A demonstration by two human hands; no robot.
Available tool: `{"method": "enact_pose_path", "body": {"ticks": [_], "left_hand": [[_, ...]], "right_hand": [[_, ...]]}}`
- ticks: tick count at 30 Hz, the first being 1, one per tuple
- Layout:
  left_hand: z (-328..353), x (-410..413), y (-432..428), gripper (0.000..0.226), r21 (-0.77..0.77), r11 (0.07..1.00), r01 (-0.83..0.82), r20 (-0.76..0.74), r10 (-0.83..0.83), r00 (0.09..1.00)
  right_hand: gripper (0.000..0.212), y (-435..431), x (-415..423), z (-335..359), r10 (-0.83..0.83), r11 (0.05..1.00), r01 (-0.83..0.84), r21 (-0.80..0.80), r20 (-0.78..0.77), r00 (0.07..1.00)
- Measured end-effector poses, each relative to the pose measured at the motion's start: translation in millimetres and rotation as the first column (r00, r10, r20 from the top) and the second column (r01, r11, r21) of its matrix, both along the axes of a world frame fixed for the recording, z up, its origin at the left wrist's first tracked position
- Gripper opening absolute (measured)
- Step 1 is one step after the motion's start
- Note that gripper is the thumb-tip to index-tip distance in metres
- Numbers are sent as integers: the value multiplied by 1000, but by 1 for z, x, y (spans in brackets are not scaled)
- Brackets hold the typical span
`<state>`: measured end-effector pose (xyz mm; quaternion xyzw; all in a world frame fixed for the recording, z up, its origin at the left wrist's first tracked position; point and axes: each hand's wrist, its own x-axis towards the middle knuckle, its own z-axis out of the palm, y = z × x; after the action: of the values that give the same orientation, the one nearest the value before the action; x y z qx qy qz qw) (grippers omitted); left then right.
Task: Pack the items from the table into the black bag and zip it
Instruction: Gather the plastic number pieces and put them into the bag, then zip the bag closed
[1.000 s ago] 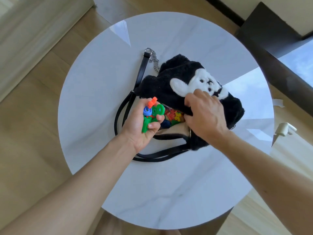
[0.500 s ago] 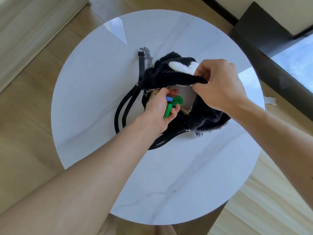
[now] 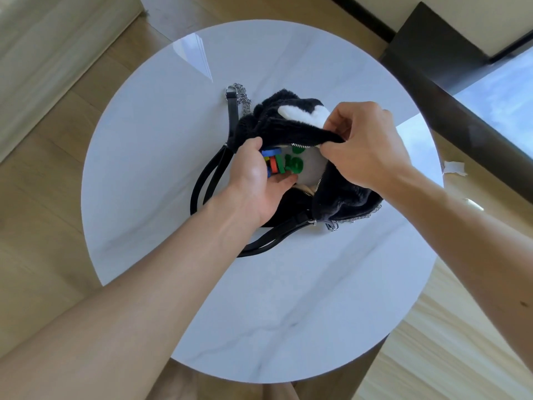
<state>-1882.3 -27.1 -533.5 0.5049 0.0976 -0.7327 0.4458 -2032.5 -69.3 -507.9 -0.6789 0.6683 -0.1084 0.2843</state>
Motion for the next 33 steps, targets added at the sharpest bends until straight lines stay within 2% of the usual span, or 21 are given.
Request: {"method": "enact_pose_path", "body": {"ticks": [2,4,8,11,14,18,21,24,27,30,33], "left_hand": [[5,1,4,46,-42,999,14,-35,-16,999],[7,3,8,36,-70,996,46,-38,-49,998],[9,7,15,35,-99,983,152,14,-152,988],[6,11,20,34,-48,962,270,154,-260,953],[3,18,24,43,-35,911,412,317,-380,869],[0,37,31,41,99,831,547,601,-488,633],[-5,62,31,31,172,806,567,848,-414,332],[-14,92,15,32,168,724,670,970,-242,19],[-34,120,-11,45,247,537,807,969,-154,-195],[-59,133,-33,56,362,222,906,920,-244,-308],[-71,132,-44,56,408,26,913,888,-243,-390]], "right_hand": [[14,2,0,0,0,1000,0,5,1,1000],[15,4,2,0,16,1000,-16,9,-5,1000],[21,10,4,0,50,998,-49,27,-45,998],[25,21,7,-2,68,997,-66,41,-46,997],[29,35,10,-7,95,994,-92,57,-53,994],[37,57,9,-16,116,983,-107,148,-56,992],[34,71,11,-13,80,987,-75,140,-28,996],[25,90,24,-7,-21,985,16,174,26,999],[14,109,55,-8,-91,938,39,345,137,986],[14,121,101,-20,-196,899,71,433,251,948],[25,121,142,-33,-386,831,159,534,347,855]]}}
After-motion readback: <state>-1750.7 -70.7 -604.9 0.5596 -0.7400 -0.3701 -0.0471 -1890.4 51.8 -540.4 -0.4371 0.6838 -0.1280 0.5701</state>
